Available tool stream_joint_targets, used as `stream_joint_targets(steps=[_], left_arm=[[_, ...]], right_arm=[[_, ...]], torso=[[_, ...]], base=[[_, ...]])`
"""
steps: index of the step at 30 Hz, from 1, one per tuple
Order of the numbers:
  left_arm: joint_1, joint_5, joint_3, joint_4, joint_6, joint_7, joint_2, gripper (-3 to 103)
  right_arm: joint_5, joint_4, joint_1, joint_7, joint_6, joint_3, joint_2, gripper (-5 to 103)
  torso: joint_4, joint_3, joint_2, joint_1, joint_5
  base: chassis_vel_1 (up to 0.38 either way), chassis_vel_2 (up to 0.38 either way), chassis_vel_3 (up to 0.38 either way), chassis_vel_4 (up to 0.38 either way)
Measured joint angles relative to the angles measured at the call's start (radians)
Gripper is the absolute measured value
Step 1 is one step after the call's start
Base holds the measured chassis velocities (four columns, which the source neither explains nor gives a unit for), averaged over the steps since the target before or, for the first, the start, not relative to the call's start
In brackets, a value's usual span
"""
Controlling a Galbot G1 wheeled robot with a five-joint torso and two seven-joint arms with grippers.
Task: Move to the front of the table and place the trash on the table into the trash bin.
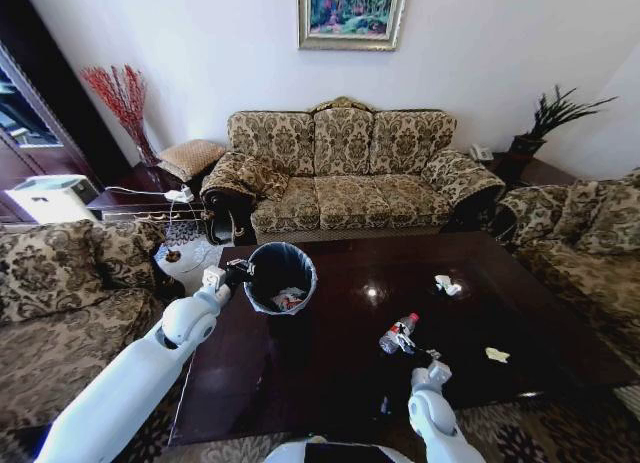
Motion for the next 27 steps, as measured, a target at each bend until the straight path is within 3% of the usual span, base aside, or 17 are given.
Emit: stream_joint_targets(steps=[4, 6, 10, 12, 15, 18, 21, 27], left_arm=[[0.0, 0.0, 0.0, 0.0, 0.0, 0.0, 0.0, 2], [0.0, 0.0, 0.0, 0.0, 0.0, 0.0, 0.0, 2], [0.0, 0.0, 0.0, -0.001, 0.001, 0.001, -0.002, 2], [0.0, 0.0, 0.0, -0.001, 0.001, 0.001, -0.002, 2], [0.0, 0.0, -0.001, -0.002, 0.001, 0.002, -0.002, 2], [0.0, 0.0, -0.002, -0.002, 0.001, 0.002, -0.002, 2], [0.0, 0.0, -0.002, -0.003, 0.001, 0.003, -0.004, 2], [-0.001, -0.001, -0.002, -0.006, 0.0, 0.005, -0.002, 2]], right_arm=[[0.037, -0.037, 0.028, -0.032, -0.027, 0.004, 0.003, 102], [0.044, -0.045, 0.036, -0.044, -0.036, 0.006, 0.003, 99], [0.064, -0.063, 0.053, -0.065, -0.069, 0.007, 0.004, 78], [0.068, -0.064, 0.054, -0.065, -0.073, 0.006, 0.004, 78], [0.074, -0.069, 0.059, -0.066, -0.087, 0.005, 0.005, 61], [0.058, -0.073, 0.06, -0.07, -0.091, 0.007, 0.006, 56], [0.025, -0.081, 0.064, -0.081, -0.091, 0.012, 0.006, 40], [0.0, -0.089, 0.073, -0.083, -0.084, 0.019, 0.012, 22]], torso=[[-0.0001, 0.0, 0.0, 0.0, 0.0], [-0.0001, 0.0, 0.0, 0.0, -0.0001], [-0.0001, 0.0, 0.0, 0.0, -0.0001], [-0.0001, 0.0, 0.0, 0.0, -0.0001], [-0.0001, 0.0, 0.0, 0.0, -0.0002], [-0.0001, 0.0, 0.0, 0.0, 0.0001], [-0.0003, 0.0, 0.0, 0.0, -0.0002], [0.0, 0.0, 0.0, 0.0, 0.0002]], base=[[0.0, 0.0, 0.0, 0.0], [0.0, 0.0, 0.0, 0.0], [0.0, 0.0, 0.0, 0.0], [0.0, 0.0, 0.0, 0.0], [0.0, 0.0, 0.0, 0.0], [0.0, 0.0, 0.0, 0.0], [0.0, 0.0, 0.0, 0.0], [0.0, 0.0, 0.0, 0.0]])
